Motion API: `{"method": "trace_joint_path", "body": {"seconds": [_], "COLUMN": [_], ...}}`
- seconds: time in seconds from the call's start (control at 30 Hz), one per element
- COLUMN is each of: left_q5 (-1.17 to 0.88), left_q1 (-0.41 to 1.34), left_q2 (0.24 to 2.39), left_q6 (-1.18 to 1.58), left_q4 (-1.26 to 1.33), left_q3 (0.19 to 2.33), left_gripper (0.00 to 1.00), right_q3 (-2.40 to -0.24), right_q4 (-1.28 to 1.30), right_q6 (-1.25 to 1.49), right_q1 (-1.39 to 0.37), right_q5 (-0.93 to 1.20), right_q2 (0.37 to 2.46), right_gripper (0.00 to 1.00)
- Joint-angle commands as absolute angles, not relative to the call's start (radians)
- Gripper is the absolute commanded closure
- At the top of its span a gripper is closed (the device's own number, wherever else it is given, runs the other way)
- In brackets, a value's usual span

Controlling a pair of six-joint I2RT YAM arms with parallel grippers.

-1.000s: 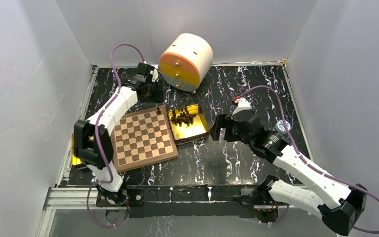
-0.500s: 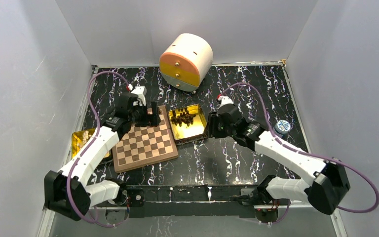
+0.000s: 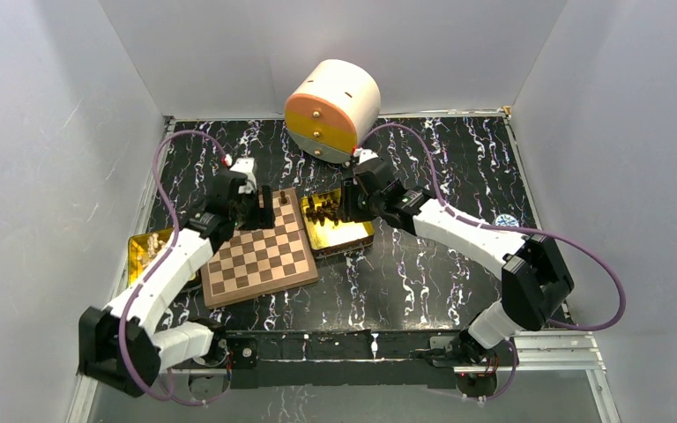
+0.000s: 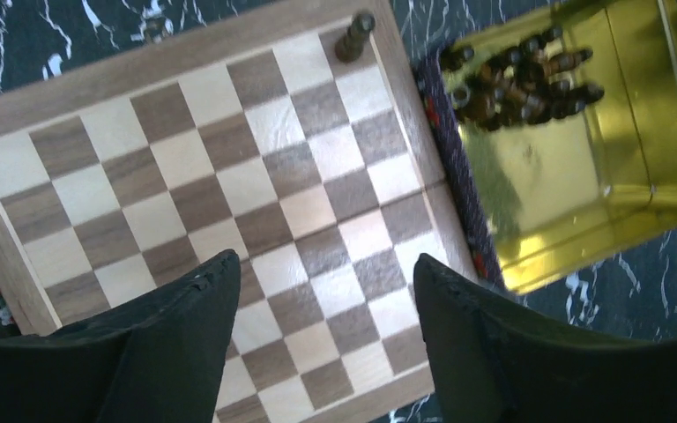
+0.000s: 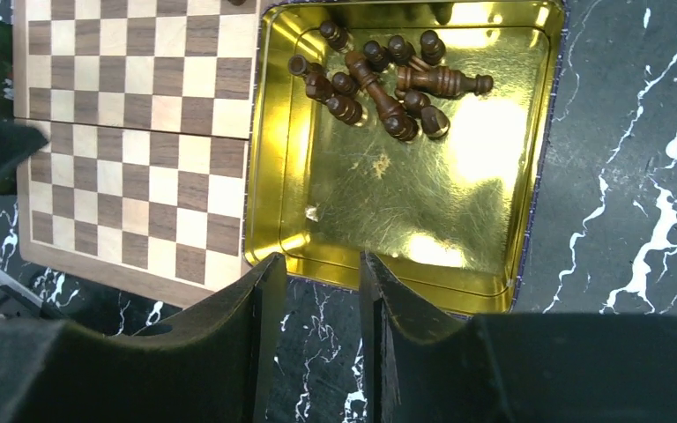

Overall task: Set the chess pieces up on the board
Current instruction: Move the chess piece to the chessboard.

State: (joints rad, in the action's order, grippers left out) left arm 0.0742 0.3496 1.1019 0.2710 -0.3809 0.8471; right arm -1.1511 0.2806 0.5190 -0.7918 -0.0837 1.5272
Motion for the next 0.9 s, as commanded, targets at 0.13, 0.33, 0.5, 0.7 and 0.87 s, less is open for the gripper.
{"method": "trace_joint_path", "body": {"seconds": [0.13, 0.33, 0.5, 0.7, 0.87], "left_q5": [0.191, 0.162, 0.109, 0.167, 0.153], "left_q1": [0.351, 0.351, 0.351, 0.352, 0.351], "left_q2": [1.44, 1.618, 1.705, 1.758, 1.769], "left_q6": [0.297, 0.311, 0.285, 0.255, 0.252], "left_q4": [-0.346, -0.306, -0.261, -0.274, -0.272], "left_q3": [1.14, 1.25, 1.28, 1.309, 1.297], "left_gripper": [0.5, 0.51, 0.55, 0.61, 0.67], "right_q3": [-1.124, -1.055, -0.999, -0.939, -0.924], "right_q4": [0.212, 0.23, 0.23, 0.206, 0.21], "right_q6": [0.5, 0.477, 0.48, 0.503, 0.502], "right_q1": [-0.791, -0.791, -0.791, -0.791, -0.792], "right_q5": [-0.007, -0.009, -0.03, -0.027, -0.039], "right_q2": [1.434, 1.329, 1.23, 1.136, 1.105], "right_gripper": [0.5, 0.47, 0.44, 0.42, 0.41]}}
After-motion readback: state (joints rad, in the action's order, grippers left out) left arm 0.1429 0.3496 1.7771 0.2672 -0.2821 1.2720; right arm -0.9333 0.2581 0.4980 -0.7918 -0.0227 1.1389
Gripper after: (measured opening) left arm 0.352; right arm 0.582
